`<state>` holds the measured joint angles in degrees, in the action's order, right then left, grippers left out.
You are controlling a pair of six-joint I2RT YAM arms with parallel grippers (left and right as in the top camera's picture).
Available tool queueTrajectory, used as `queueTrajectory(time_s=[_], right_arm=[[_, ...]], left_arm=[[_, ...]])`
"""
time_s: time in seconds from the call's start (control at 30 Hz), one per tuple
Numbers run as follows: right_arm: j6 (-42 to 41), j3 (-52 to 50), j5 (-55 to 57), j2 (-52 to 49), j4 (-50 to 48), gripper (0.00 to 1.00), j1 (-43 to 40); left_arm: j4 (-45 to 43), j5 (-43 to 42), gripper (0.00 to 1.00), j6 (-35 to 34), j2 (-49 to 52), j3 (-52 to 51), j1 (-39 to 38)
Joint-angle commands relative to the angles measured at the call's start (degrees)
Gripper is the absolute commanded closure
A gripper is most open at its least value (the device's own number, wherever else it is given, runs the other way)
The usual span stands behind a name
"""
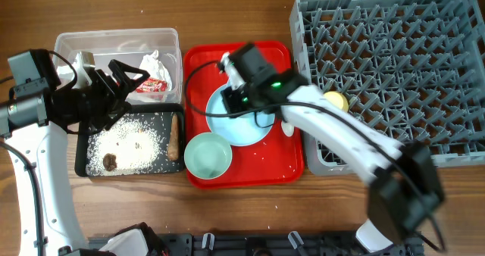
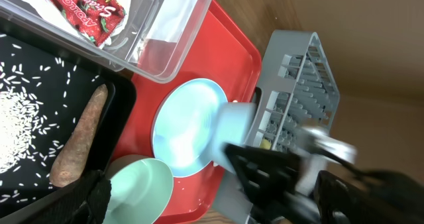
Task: Sort waste into correct bins and load items into the dishwasher rack
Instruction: 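Carry the blue bowl right and set it in the rack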
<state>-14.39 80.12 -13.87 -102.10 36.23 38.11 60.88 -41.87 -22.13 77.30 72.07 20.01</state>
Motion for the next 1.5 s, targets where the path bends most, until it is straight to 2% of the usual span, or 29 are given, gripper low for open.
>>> queueTrajectory(time_s=[0.0,0.07,0.2,0.33,0.4,0.5,0.73,0.93,1.07,1.23,1.37,1.47], right_arm=[[2.7,2.3,-10.4,9.4,0.6,0.96,-5.9],[3.9,2.3,-14.1,11.5,0.6,0.96,-9.5],[7.8,2.3,-30.4,12.9,0.5,0.96,-24.0],[11.9,2.3,-48.6,9.2,-1.8,0.96,-39.6],[13.2,2.3,-55.6,6.7,-4.1,0.96,-44.3],[14.9,2.3,-65.1,1.2,-8.0,0.96,-49.5],[15.0,2.3,-78.9,-13.8,-18.3,0.96,-54.5],[14.2,2.0,-78.5,-19.4,-19.5,0.96,-57.2],[10.9,1.7,-73.3,-19.6,-18.5,0.95,-59.1],[9.6,1.7,-64.2,-19.6,-14.1,0.79,-61.1],[9.2,1.7,-53.9,-19.6,-11.9,0.74,-61.9],[7.2,1.8,-53.4,-19.5,-12.0,0.71,-63.5]], left_arm=[[-0.1,0.0,0.00,0.7,-0.8,0.6,0.4],[-0.1,0.0,0.00,0.7,-0.8,0.6,0.4],[-0.1,-0.1,0.00,0.7,-0.8,0.6,0.4],[-0.1,0.0,0.00,0.7,-0.8,0.6,0.4],[-0.1,0.0,0.00,0.7,-0.8,0.6,0.4],[-0.1,0.0,0.00,0.7,-0.8,0.6,0.4],[-0.1,0.0,0.00,0.7,-0.8,0.6,0.4],[-0.1,0.0,0.00,0.7,-0.8,0.6,0.4],[-0.1,0.0,0.00,0.7,-0.8,0.6,0.4],[-0.1,-0.1,0.00,0.7,-0.8,0.6,0.4],[-0.1,0.0,0.00,0.7,-0.8,0.6,0.4],[-0.1,0.0,0.00,0.7,-0.8,0.6,0.4]])
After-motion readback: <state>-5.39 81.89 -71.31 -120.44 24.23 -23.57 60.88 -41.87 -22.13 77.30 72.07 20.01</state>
